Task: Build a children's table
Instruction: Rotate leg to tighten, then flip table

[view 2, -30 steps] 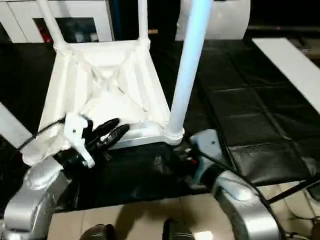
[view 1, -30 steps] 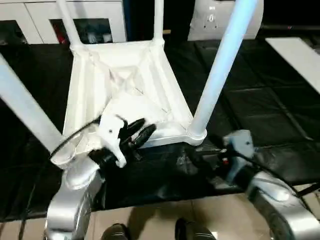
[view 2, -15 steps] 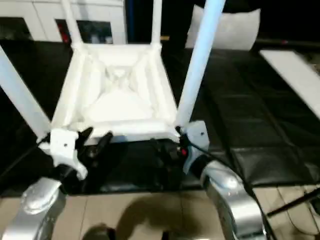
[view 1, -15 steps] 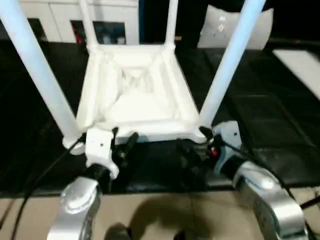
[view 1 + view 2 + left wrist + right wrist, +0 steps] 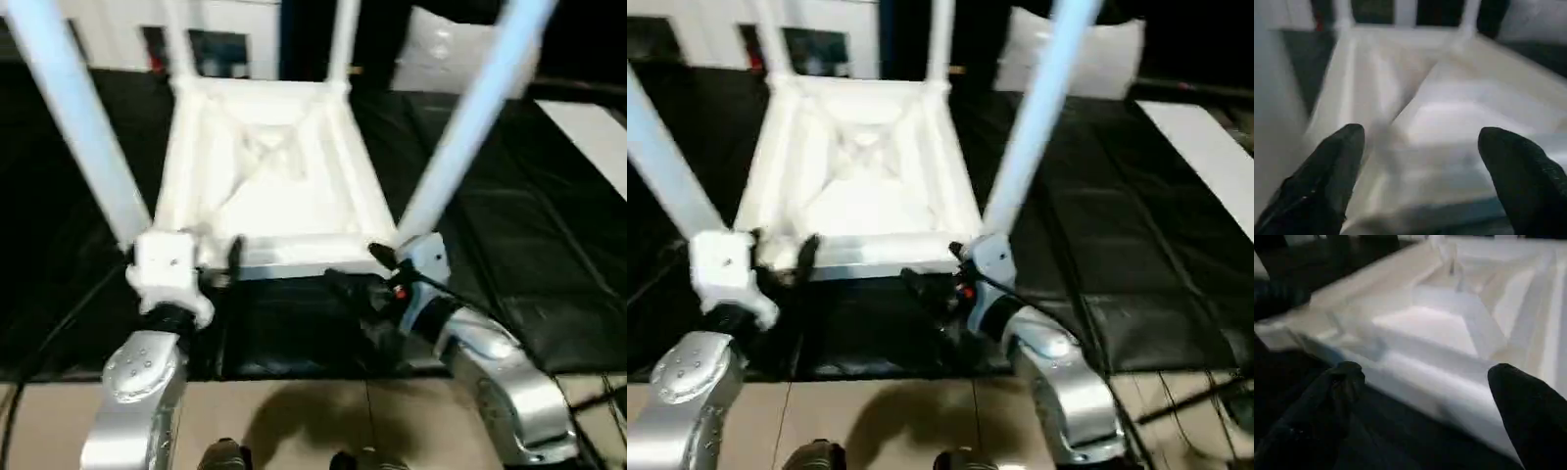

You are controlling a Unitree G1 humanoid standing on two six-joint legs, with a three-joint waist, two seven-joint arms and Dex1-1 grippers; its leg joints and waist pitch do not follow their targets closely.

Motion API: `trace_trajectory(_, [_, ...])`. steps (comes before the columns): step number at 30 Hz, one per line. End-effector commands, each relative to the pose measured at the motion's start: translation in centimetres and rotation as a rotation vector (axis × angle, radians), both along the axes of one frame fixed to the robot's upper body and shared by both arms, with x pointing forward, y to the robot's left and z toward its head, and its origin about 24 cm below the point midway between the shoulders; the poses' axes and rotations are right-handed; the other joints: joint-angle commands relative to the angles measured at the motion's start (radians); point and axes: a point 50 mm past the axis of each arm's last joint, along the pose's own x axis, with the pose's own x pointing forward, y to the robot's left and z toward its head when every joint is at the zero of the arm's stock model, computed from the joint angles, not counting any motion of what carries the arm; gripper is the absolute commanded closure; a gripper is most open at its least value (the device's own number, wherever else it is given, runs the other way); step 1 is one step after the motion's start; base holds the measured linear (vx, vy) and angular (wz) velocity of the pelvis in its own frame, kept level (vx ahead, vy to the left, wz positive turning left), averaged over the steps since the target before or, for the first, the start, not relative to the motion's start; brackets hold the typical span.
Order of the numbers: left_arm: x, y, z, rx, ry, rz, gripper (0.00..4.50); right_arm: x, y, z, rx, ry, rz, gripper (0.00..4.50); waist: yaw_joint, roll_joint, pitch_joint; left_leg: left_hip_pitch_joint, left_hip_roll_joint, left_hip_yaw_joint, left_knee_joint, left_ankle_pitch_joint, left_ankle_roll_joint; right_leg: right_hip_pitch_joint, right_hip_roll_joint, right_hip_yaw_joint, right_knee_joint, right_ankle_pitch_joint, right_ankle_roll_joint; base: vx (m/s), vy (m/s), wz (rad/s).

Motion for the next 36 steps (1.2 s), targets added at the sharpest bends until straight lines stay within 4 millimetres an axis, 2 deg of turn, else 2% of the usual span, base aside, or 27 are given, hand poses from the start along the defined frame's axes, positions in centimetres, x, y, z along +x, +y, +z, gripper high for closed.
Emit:
trace_trajectory(1, [0.0, -0.8, 0.2, 0.001, -0.005, -0.053, 0.12, 0.3, -0.6, 0.1, 0.005, -0.005, -0.022, 0.00, 0.022, 0.002, -0.073, -0.001, 0.026, 0.028, -0.065, -0.083, 0.113, 0.071, -0.145, 0.097, -0.092, -0.131, -0.200, 0.000, 0.000, 0.00])
trace_trajectory(2, [-0.2, -1.0, 0.2, 0.004, -0.010, -0.075, 0.04, 0.3, -0.6, 0.2, 0.017, -0.013, -0.011, 0.00, 0.032, -0.005, -0.074, -0.004, 0.023, 0.032, -0.053, -0.062, 0.145, 0.074, -0.165, 0.112, -0.100, -0.120, -0.205, 0.000, 0.000, 0.00])
trace_trajectory(3, [-0.3, -1.1, 0.3, 0.000, -0.019, -0.101, 0.01, 0.3, -0.6, 0.5, 0.037, -0.022, -0.002, 0.00, 0.061, -0.008, -0.071, -0.005, 0.037, 0.023, -0.026, -0.046, 0.188, 0.079, -0.217, 0.142, -0.118, -0.137, -0.226, 0.000, 0.000, 0.00])
trace_trajectory(4, [-0.4, -1.2, 0.3, -0.004, -0.021, -0.117, 0.01, 0.4, -0.7, 0.6, 0.040, -0.027, -0.006, 0.00, 0.063, -0.003, -0.071, 0.003, 0.047, 0.018, -0.043, -0.031, 0.190, 0.075, -0.199, 0.125, -0.111, -0.136, -0.240, 0.026, 0.082, -0.07])
trace_trajectory(5, [-0.5, -1.2, 0.3, -0.005, -0.022, -0.126, 0.01, 0.4, -0.7, 0.6, 0.041, -0.030, -0.010, 0.00, 0.059, 0.005, -0.073, 0.011, 0.053, 0.022, -0.066, -0.006, 0.187, 0.070, -0.157, 0.100, -0.094, -0.117, -0.249, 0.044, 0.098, -0.02])
trace_trajectory(6, [-0.8, -1.5, 0.3, -0.013, -0.021, -0.165, 0.01, 0.7, -0.7, 0.8, 0.070, -0.028, -0.009, 0.00, 0.041, 0.014, -0.082, 0.047, 0.056, 0.028, -0.081, 0.045, 0.193, 0.040, -0.070, 0.063, -0.053, -0.042, -0.245, 0.044, 0.098, -0.02])
trace_trajectory(7, [-1.0, -1.5, 0.2, -0.017, -0.013, -0.183, 0.01, 0.7, -0.7, 0.8, 0.068, -0.028, -0.003, 0.00, 0.030, 0.018, -0.084, 0.058, 0.061, 0.018, -0.080, 0.066, 0.196, 0.030, -0.053, 0.057, -0.038, -0.003, -0.237, 0.032, 0.090, -0.04])
trace_trajectory(8, [-1.4, -1.6, 0.1, -0.016, -0.007, -0.205, 0.01, 0.8, -0.6, 0.7, 0.049, -0.024, 0.010, 0.00, 0.020, 0.016, -0.079, 0.058, 0.068, 0.016, -0.083, 0.019, 0.142, 0.026, -0.051, 0.062, -0.038, 0.019, -0.203, -0.016, 0.077, -0.05])
trace_trajectory(9, [-1.6, -1.5, 0.0, -0.022, -0.005, -0.214, 0.01, 0.8, -0.5, 0.7, 0.036, -0.026, 0.020, 0.00, 0.016, 0.011, -0.077, 0.055, 0.064, 0.021, -0.088, -0.030, 0.117, 0.028, -0.056, 0.067, -0.042, 0.005, -0.196, -0.016, 0.077, -0.05])
trace_trajectory(10, [-1.7, -1.5, 0.0, -0.026, -0.005, -0.217, 0.01, 0.9, -0.5, 0.7, 0.027, -0.029, 0.026, 0.00, 0.016, 0.009, -0.072, 0.048, 0.056, 0.029, -0.097, -0.147, 0.059, 0.034, -0.069, 0.074, -0.051, -0.054, -0.180, -0.035, 0.053, -0.05])
trace_trajectory(11, [-1.9, -1.5, -0.1, -0.031, 0.000, -0.221, 0.01, 0.9, -0.5, 0.7, 0.033, -0.031, 0.024, 0.00, 0.015, 0.003, -0.069, 0.048, 0.054, 0.033, -0.101, -0.199, 0.035, 0.033, -0.073, 0.078, -0.059, -0.096, -0.167, 0.000, 0.000, 0.00])
trace_trajectory(13, [-2.8, -1.4, -0.7, -0.027, 0.020, -0.242, 0.01, 1.0, -0.5, 0.7, 0.040, -0.047, 0.015, 0.00, 0.012, -0.004, -0.055, 0.050, 0.047, 0.034, -0.113, -0.428, -0.044, 0.021, -0.087, 0.087, -0.087, -0.364, -0.095, -0.025, 0.002, -0.05])
trace_trajectory(15, [-3.2, -1.2, -1.2, -0.012, 0.040, -0.223, 0.01, 1.1, -0.8, 0.6, 0.048, -0.037, -0.014, 0.00, 0.005, -0.003, -0.055, 0.056, 0.044, 0.027, -0.112, -0.520, -0.077, 0.012, -0.091, 0.088, -0.102, -0.484, -0.051, 0.000, 0.000, 0.00])
trace_trajectory(16, [-3.6, -1.0, -1.4, -0.016, 0.051, -0.212, 0.01, 1.2, -1.1, 0.5, 0.044, -0.042, -0.036, 0.00, 0.004, 0.006, -0.057, 0.059, 0.042, 0.023, -0.111, -0.540, -0.082, 0.009, -0.092, 0.089, -0.105, -0.508, -0.038, 0.000, 0.000, 0.00])
trace_trajectory(17, [-4.0, -0.7, -1.6, -0.013, 0.054, -0.195, 0.01, 1.4, -1.4, 0.6, 0.043, -0.045, -0.057, 0.00, 0.000, 0.001, -0.057, 0.057, 0.042, 0.023, -0.110, -0.543, -0.083, 0.007, -0.091, 0.089, -0.109, -0.512, -0.034, 0.000, 0.000, 0.00])
trace_trajectory(19, [-4.4, -0.4, -1.6, -0.015, 0.052, -0.173, 0.01, 1.6, -1.7, 0.7, 0.047, -0.054, -0.088, 0.00, -0.004, 0.001, -0.057, 0.053, 0.042, 0.022, -0.110, -0.550, -0.078, 0.005, -0.090, 0.088, -0.111, -0.520, -0.024, 0.000, 0.000, 0.00])
trace_trajectory(20, [-4.9, 0.4, -1.8, -0.004, 0.041, -0.105, 0.01, 1.9, -2.3, 0.7, 0.056, -0.058, -0.123, 0.00, -0.002, 0.014, -0.056, 0.053, 0.041, 0.020, -0.111, -0.553, -0.078, 0.003, -0.090, 0.089, -0.110, -0.515, -0.026, 0.000, 0.000, 0.00])
trace_trajectory(21, [-5.0, 1.0, -1.9, 0.000, 0.033, -0.054, 0.01, 2.0, -2.5, 0.7, 0.044, -0.068, -0.136, 0.00, -0.007, 0.005, -0.055, 0.050, 0.041, 0.022, -0.110, -0.557, -0.074, 0.003, -0.087, 0.086, -0.113, -0.513, -0.023, 0.000, 0.000, 0.00])
trace_trajectory(23, [-5.3, 2.1, -2.1, 0.016, 0.025, 0.027, 0.01, 2.0, -2.7, 0.7, 0.034, -0.074, -0.144, 0.00, -0.007, 0.002, -0.057, 0.052, 0.042, 0.024, -0.108, -0.555, -0.069, 0.000, -0.083, 0.086, -0.112, -0.497, -0.025, 0.000, 0.000, 0.00])
trace_trajectory(26, [-5.3, 3.2, -1.8, 0.028, -0.003, 0.113, 0.01, 1.8, -2.3, 0.9, 0.049, -0.076, -0.107, 0.00, -0.005, 0.002, -0.054, 0.055, 0.040, 0.025, -0.108, -0.553, -0.060, -0.005, -0.081, 0.088, -0.111, -0.489, -0.026, 0.000, 0.000, 0.00])
trace_trajectory(27, [-5.1, 3.5, -1.3, 0.031, -0.033, 0.151, 0.01, 1.3, -1.7, 0.6, 0.034, -0.052, -0.049, 0.00, -0.003, 0.006, -0.051, 0.055, 0.041, 0.024, -0.110, -0.555, -0.058, -0.007, -0.081, 0.089, -0.111, -0.481, -0.026, 0.000, 0.000, 0.00])
trace_trajectory(30, [-4.9, 3.5, -1.0, 0.034, -0.055, 0.160, 0.01, 0.9, -1.4, 0.2, 0.013, -0.041, -0.003, 0.00, 0.002, 0.005, -0.051, 0.060, 0.042, 0.026, -0.109, -0.560, -0.058, -0.011, -0.080, 0.091, -0.112, -0.461, -0.030, 0.000, 0.000, 0.00])
trace_trajectory(33, [-3.7, 3.3, -0.8, 0.029, -0.070, 0.125, 0.01, 0.8, -1.1, 0.0, 0.007, -0.057, -0.008, 0.00, 0.004, 0.008, -0.055, 0.060, 0.042, 0.026, -0.110, -0.550, -0.060, -0.009, -0.078, 0.092, -0.107, -0.425, -0.035, 0.000, 0.000, 0.00])
trace_trajectory(36, [-2.6, 3.3, -0.9, 0.034, -0.061, 0.090, 0.01, 0.7, -0.8, 0.0, 0.021, -0.052, 0.001, 0.00, 0.004, 0.012, -0.061, 0.046, 0.043, 0.024, -0.113, -0.477, -0.052, 0.004, -0.078, 0.093, -0.090, -0.310, -0.058, 0.000, 0.000, 0.00])
